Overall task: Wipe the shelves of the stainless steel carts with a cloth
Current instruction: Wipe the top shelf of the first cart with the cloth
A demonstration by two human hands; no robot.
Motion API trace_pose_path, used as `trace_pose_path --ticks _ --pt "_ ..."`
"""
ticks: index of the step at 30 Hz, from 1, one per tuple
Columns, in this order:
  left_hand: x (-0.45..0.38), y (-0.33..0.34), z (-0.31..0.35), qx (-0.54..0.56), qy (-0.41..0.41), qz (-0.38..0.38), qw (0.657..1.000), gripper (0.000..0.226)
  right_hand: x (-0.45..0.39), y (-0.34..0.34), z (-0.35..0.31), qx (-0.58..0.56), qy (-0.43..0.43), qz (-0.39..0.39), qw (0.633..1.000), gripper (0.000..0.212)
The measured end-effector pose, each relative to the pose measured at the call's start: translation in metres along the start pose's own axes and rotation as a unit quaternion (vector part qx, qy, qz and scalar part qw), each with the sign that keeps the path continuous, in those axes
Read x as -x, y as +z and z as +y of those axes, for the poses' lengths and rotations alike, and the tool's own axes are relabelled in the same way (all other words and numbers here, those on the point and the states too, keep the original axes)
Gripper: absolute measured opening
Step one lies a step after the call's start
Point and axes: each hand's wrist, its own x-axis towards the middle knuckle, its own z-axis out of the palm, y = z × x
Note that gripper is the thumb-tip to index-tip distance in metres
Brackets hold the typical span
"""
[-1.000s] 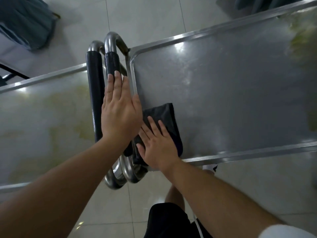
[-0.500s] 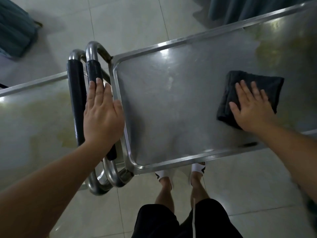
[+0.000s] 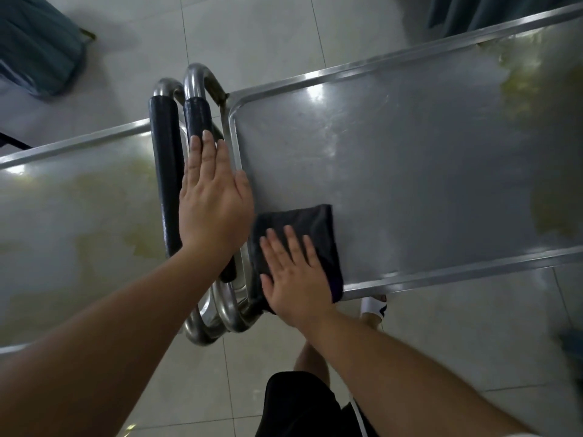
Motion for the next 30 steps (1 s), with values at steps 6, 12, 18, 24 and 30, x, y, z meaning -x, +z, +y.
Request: trace_pose_path --ticks 6,12,18,24,30 --pt "0.0 0.0 0.0 0.009 0.008 -0.008 1.0 0.068 0.003 0.002 0.036 0.017 -0.105 0.001 0.994 0.07" --pt "0.002 -0.006 0.001 0.004 0.019 -0.024 1.0 0.066 0.04 -0.032 0.155 0.083 -0.031 0.003 0.996 0.071" --pt "0.005 -0.008 0.004 -0.039 0.038 -0.018 0.998 0.067 0.065 -0.055 0.213 0.098 0.082 -0.011 0.992 0.072" --pt "0.006 -0.007 0.005 -0.077 0.048 0.0 0.996 0.067 0.063 -0.05 0.211 0.098 0.085 -0.001 0.992 0.072" --pt "0.009 -0.005 0.004 -0.142 0.143 0.031 0.979 0.06 0.061 -0.051 0.197 0.066 0.101 0.008 0.993 0.072"
